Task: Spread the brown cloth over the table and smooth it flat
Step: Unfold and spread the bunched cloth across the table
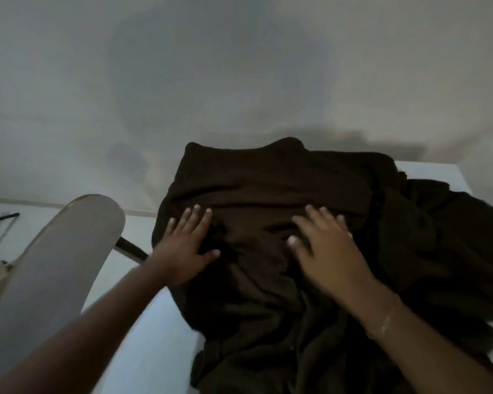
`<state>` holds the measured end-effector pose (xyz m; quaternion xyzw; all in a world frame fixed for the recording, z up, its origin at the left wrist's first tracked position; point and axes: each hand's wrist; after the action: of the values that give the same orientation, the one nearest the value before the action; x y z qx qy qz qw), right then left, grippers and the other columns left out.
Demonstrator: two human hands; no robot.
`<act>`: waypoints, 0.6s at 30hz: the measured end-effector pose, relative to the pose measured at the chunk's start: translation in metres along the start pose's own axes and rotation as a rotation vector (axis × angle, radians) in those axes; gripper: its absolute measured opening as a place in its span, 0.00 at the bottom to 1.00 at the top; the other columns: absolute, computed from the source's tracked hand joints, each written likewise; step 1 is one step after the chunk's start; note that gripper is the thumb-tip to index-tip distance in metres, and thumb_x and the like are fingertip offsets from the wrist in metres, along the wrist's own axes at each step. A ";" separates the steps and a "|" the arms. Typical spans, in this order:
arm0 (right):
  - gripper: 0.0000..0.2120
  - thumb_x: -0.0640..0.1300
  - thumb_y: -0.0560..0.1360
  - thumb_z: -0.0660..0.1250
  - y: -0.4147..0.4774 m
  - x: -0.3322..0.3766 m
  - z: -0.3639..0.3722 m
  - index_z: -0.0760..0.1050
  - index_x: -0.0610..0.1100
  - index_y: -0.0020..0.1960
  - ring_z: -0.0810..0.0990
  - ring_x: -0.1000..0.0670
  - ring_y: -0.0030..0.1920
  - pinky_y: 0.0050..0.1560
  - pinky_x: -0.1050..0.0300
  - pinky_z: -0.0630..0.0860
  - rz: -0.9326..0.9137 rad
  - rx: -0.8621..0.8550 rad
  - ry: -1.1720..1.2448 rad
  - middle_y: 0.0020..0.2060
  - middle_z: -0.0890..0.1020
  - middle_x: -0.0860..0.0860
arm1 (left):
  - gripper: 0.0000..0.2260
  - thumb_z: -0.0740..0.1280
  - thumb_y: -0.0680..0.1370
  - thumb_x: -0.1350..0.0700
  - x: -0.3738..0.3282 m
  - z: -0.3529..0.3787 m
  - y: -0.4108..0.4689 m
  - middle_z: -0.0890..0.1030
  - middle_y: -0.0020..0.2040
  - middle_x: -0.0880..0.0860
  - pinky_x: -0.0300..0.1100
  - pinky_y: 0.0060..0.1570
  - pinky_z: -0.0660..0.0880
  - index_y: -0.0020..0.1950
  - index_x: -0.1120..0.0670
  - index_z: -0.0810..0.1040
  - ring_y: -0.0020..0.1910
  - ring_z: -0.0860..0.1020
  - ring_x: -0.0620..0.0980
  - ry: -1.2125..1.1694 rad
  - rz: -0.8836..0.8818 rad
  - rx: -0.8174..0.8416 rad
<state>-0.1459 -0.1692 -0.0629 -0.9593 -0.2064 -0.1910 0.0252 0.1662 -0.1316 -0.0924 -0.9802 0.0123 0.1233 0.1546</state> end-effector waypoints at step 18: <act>0.35 0.48 0.78 0.65 -0.251 0.187 0.049 0.53 0.43 0.79 0.54 0.31 0.77 0.75 0.28 0.44 -0.021 0.739 -0.118 0.79 0.49 0.35 | 0.29 0.50 0.83 0.41 -0.058 0.067 -0.229 0.44 0.82 0.51 0.52 0.78 0.43 0.81 0.53 0.48 0.80 0.42 0.50 0.109 0.018 0.327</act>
<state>-0.0730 0.1385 -0.0458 -0.8926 -0.2724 -0.0484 0.3560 0.1080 0.1056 -0.0710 -0.9471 0.0490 0.0678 0.3099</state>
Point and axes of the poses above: each hand's wrist, its own y-axis towards the middle knuckle, its own z-axis out of the palm, x = y × z
